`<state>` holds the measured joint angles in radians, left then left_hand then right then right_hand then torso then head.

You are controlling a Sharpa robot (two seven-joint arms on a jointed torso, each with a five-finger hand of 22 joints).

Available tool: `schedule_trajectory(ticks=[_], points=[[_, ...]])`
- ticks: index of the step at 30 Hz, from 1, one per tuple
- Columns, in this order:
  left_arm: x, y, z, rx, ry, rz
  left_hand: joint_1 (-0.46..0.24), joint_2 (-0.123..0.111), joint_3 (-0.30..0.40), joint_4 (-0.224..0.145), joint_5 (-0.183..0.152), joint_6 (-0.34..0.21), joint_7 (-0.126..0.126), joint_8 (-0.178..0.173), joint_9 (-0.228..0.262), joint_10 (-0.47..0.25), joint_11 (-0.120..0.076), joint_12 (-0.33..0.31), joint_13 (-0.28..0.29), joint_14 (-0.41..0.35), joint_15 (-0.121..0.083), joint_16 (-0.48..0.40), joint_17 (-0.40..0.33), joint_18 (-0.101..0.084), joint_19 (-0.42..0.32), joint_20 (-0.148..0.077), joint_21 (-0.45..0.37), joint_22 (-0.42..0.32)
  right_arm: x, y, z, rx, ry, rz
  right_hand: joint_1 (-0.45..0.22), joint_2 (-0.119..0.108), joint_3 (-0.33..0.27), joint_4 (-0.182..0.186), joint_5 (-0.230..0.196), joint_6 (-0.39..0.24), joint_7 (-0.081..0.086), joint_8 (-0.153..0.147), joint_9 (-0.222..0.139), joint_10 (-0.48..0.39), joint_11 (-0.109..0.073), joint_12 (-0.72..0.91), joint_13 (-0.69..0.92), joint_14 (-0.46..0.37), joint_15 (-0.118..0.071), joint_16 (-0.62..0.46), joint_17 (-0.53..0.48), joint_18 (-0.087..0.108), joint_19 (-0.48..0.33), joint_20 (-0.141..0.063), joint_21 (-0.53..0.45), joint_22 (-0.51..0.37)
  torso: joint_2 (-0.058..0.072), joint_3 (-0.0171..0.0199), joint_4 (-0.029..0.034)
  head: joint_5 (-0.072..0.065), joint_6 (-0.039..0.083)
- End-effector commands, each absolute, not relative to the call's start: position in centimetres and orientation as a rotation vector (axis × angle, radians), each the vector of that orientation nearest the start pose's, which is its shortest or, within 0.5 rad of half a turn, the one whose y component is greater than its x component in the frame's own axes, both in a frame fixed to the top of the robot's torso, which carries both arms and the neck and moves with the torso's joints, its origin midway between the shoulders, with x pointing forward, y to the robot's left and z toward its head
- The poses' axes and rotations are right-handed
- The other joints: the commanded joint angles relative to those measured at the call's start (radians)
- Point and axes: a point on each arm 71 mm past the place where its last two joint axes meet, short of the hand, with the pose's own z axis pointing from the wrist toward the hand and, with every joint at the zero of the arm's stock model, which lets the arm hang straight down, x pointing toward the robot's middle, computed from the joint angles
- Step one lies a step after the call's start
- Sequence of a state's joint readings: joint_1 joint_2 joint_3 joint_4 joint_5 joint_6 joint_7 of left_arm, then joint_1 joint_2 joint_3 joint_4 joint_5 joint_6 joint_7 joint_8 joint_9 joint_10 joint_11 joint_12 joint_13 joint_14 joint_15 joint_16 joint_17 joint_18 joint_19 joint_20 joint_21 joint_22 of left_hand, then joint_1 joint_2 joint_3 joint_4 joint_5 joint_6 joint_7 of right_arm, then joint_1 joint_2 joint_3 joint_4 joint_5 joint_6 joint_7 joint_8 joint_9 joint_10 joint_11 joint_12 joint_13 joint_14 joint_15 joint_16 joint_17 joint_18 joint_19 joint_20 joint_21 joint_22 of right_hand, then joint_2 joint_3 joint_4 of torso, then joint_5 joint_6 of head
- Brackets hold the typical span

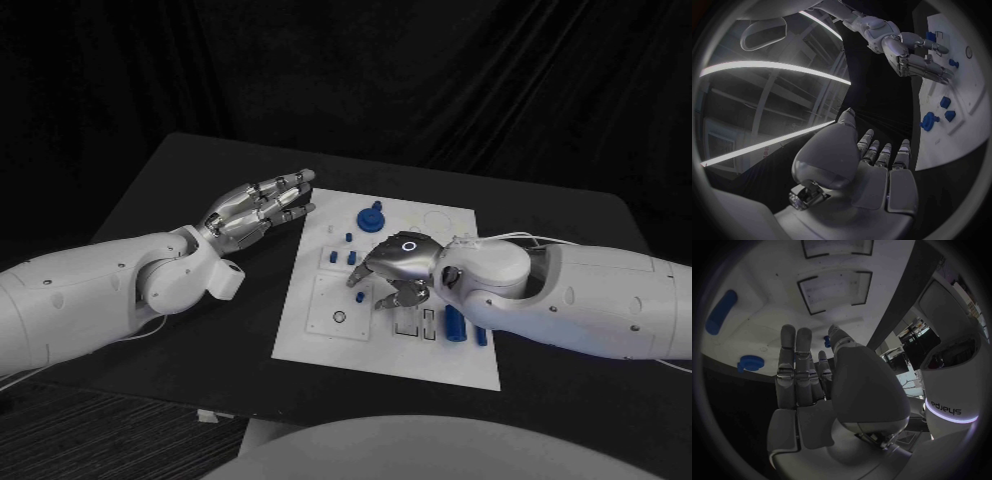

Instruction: Assemble the parts on the task board

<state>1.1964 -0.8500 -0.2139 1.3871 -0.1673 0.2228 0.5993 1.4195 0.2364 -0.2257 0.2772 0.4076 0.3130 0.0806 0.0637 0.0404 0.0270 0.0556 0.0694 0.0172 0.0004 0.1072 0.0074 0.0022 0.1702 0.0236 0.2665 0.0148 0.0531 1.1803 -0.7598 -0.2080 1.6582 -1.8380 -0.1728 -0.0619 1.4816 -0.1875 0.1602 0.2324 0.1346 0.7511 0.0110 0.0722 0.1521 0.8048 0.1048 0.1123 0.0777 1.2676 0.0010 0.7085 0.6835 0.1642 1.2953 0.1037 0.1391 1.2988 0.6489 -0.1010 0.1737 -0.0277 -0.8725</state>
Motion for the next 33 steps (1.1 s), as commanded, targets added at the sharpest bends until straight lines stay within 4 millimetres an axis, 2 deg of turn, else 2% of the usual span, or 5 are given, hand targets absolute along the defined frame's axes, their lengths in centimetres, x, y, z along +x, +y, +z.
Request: schedule_trajectory(ticks=[1, 8, 17, 23, 33], points=[[46.7, 22.6, -23.2, -0.806, 1.660, -1.932, 0.001, 0.006, 0.002, 0.001, 0.003, 0.005, -0.001, 0.005, 0.002, -0.005, -0.001, -0.003, -0.001, 0.000, 0.004, -0.006, -0.002, 0.009, -0.003, 0.005, -0.002, 0.001, 41.3, -12.6, -23.0, -0.743, 1.634, 0.688, 0.011, 0.002, -0.001, 0.011, -0.002, 0.010, 0.004, 0.007, -0.001, -0.003, -0.002, 0.009, -0.001, -0.002, -0.003, 0.005, 0.000, 0.017, 0.010, -0.001, -0.005, 0.000, 0.000, 0.0001, -0.0005, -0.002, 0.000], [46.8, 22.8, -23.2, -0.808, 1.659, -1.925, 0.001, 0.005, 0.002, 0.001, 0.004, 0.008, 0.000, 0.006, 0.002, -0.005, -0.001, -0.003, -0.001, 0.000, 0.005, -0.006, -0.001, 0.009, -0.003, 0.006, -0.002, 0.002, 43.3, -16.6, -19.4, -0.617, 1.632, 0.619, -0.093, -0.037, -0.042, 0.064, -0.025, 0.043, 0.015, 0.012, -0.006, -0.019, 0.004, 0.043, -0.007, 0.008, 0.001, 0.019, 0.002, 0.015, 0.029, 0.001, -0.008, 0.006, -0.001, 0.0003, -0.0008, -0.004, 0.000], [46.8, 22.6, -23.2, -0.807, 1.660, -1.926, 0.001, 0.005, 0.002, 0.000, 0.004, 0.009, 0.000, 0.006, 0.002, -0.005, -0.001, -0.003, -0.001, 0.000, 0.005, -0.006, -0.001, 0.009, -0.002, 0.006, -0.002, 0.003, 45.0, -20.8, -18.2, -0.535, 1.689, 0.500, -0.179, -0.113, -0.144, 0.069, -0.079, -0.067, -0.029, -0.011, -0.043, -0.193, -0.004, -0.015, -0.021, 0.063, -0.005, 0.194, 0.154, -0.011, 0.082, -0.004, 0.214, 0.070, -0.002, 0.0001, -0.0002, -0.011, 0.000], [46.8, 22.7, -23.2, -0.808, 1.658, -1.921, 0.002, 0.005, 0.002, 0.000, 0.006, 0.010, 0.000, 0.007, 0.002, -0.006, -0.001, -0.004, -0.001, 0.000, 0.005, -0.006, -0.002, 0.010, -0.003, 0.006, -0.002, 0.002, 44.9, -22.2, -19.3, -0.511, 1.718, 0.484, -0.208, -0.109, -0.210, 0.068, -0.040, -0.017, -0.062, 0.002, -0.039, -0.209, -0.004, -0.021, -0.019, 0.072, -0.006, 0.237, 0.191, -0.017, 0.091, -0.006, 0.261, 0.079, -0.001, -0.0001, 0.0012, -0.012, 0.000], [46.9, 22.8, -23.3, -0.811, 1.654, -1.909, 0.001, 0.004, 0.001, 0.000, 0.013, 0.019, 0.002, 0.011, 0.003, -0.006, -0.001, -0.002, -0.001, 0.001, 0.011, -0.005, -0.001, 0.010, 0.000, 0.009, 0.000, 0.006, 44.4, -22.6, -21.8, -0.519, 1.773, 0.504, -0.160, -0.043, -0.152, 0.067, 0.004, 0.041, -0.035, 0.017, -0.039, -0.038, -0.003, 0.043, -0.001, 0.068, -0.008, 0.257, 0.192, -0.018, 0.099, -0.007, 0.297, 0.081, 0.002, 0.0025, -0.0009, -0.016, 0.000]])
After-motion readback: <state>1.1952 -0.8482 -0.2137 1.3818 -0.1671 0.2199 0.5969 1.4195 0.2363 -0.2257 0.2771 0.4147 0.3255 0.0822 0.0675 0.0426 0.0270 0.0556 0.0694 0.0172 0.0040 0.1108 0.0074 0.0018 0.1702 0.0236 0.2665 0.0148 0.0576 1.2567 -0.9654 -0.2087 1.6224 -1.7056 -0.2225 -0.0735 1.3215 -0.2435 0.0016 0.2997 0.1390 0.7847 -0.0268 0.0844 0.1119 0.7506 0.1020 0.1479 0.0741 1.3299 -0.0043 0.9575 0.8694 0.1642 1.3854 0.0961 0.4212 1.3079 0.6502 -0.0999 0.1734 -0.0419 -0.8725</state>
